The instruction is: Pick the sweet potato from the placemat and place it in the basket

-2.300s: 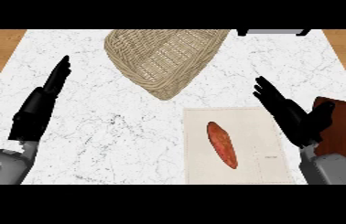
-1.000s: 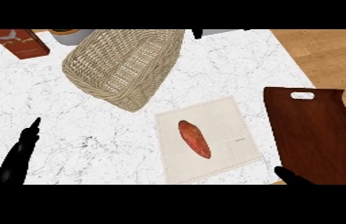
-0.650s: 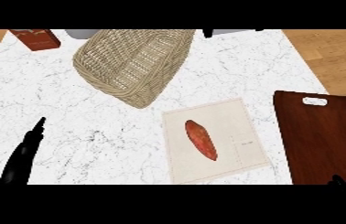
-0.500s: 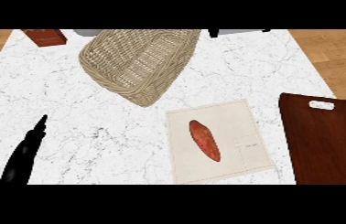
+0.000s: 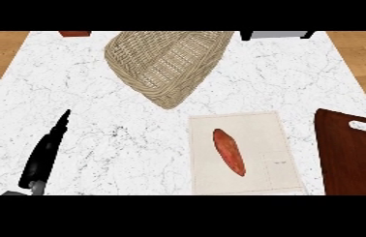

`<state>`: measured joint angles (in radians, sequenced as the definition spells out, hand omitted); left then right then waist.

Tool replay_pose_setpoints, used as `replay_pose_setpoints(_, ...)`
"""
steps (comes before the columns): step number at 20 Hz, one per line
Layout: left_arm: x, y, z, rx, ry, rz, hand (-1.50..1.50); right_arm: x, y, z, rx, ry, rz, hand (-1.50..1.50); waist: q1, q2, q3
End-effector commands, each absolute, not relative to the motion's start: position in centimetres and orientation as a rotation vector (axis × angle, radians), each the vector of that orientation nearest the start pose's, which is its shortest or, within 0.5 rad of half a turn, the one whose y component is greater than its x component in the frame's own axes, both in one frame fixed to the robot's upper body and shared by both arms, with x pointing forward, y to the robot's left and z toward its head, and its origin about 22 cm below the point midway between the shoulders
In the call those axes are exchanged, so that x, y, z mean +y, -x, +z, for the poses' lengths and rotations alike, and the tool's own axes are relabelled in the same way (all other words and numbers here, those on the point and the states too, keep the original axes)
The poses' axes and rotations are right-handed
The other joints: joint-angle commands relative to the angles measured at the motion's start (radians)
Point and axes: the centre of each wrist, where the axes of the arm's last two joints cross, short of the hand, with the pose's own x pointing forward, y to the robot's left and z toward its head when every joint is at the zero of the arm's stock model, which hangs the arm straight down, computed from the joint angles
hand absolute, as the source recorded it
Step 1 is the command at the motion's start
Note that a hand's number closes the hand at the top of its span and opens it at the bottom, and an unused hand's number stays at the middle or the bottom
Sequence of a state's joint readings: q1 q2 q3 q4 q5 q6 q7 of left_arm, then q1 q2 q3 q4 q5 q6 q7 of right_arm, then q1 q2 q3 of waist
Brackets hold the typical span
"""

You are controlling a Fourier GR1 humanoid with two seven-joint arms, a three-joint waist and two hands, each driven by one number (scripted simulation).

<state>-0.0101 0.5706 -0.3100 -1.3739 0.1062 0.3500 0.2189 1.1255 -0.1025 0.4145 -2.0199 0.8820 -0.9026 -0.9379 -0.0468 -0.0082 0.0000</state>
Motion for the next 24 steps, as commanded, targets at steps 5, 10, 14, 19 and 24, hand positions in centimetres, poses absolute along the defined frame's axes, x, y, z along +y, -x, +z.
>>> replay_pose_setpoints(5,31.7,-24.8,-0.4,-1.154,-0.494,-0.293,0.0,-19.3,-0.2,-3.0,-2.031,1.207,0.776,-1.5,0.039,0.007,0.0)
replay_pose_setpoints(10,32.0,-23.5,-0.7,-1.159,-0.493,-0.29,0.0,-19.2,-1.3,-3.7,-2.039,1.222,0.788,-1.5,0.045,0.007,0.0)
replay_pose_setpoints(14,30.5,-24.6,-2.3,-1.145,-0.484,-0.303,0.0,-17.3,-1.9,-4.4,-2.052,1.225,0.762,-1.5,0.039,0.009,0.0)
replay_pose_setpoints(19,31.9,-23.2,-1.9,-1.136,-0.486,-0.308,0.0,-17.8,-3.9,-4.0,-2.067,1.22,0.787,-1.5,0.047,0.009,-0.001)
replay_pose_setpoints(24,28.8,-23.6,-2.5,-1.158,-0.483,-0.289,0.0,-17.9,-4.3,-4.2,-2.022,1.248,0.801,-1.5,0.044,0.009,0.0)
